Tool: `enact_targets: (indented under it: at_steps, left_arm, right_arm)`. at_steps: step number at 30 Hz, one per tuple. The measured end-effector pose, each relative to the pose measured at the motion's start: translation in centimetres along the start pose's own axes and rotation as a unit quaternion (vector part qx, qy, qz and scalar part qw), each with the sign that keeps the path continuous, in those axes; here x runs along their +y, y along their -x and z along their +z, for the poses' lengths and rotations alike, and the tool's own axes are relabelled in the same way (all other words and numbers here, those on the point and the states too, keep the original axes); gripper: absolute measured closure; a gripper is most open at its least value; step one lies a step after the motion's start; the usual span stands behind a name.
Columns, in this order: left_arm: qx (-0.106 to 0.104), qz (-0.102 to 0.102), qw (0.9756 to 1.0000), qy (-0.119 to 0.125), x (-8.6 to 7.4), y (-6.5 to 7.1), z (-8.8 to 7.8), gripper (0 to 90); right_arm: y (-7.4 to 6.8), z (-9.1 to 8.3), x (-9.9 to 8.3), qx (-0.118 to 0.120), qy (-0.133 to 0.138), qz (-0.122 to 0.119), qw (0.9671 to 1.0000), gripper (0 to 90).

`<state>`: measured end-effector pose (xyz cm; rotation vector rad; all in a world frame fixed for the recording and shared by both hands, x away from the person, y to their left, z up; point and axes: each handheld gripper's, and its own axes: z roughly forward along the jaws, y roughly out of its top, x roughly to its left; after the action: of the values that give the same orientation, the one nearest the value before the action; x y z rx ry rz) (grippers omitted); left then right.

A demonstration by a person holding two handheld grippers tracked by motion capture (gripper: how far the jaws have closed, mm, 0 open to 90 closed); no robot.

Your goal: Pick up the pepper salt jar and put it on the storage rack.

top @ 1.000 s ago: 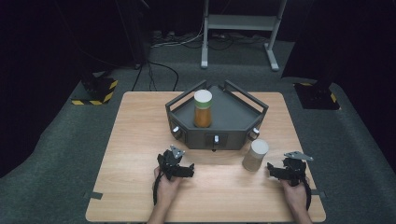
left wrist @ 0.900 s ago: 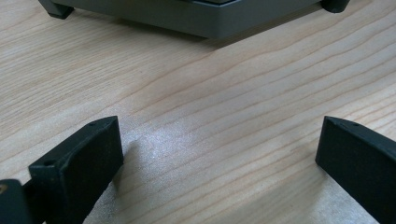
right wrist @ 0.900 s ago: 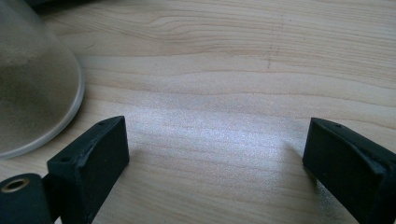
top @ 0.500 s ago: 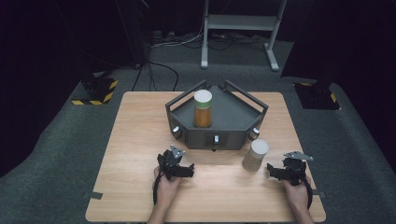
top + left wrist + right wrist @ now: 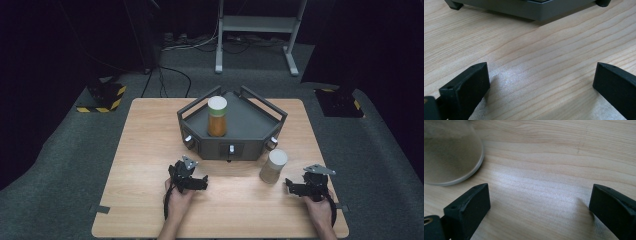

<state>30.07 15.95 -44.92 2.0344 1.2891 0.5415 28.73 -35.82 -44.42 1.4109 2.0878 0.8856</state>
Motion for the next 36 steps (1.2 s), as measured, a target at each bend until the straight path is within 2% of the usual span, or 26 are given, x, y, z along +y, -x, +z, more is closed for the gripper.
enact_targets:
  at_steps: [9,16,36]
  left_arm:
    - [0.000,0.000,1.0000,0.000,0.0,0.0,0.0,0.9]
    - [0.000,0.000,1.0000,0.000,0.0,0.0,0.0,0.9]
    - [0.000,0.000,1.0000,0.000,0.0,0.0,0.0,1.0]
  right_arm:
    - [0.2,-0.8,-0.7,0.026,0.002,-0.004,0.9996,3.0]
    - [0.1,-1.6,-1.2,0.058,0.023,-0.013,0.9979,2.3]
    - [-0.3,-1.0,-0.6,0.107,0.034,-0.030,0.9932,2.2]
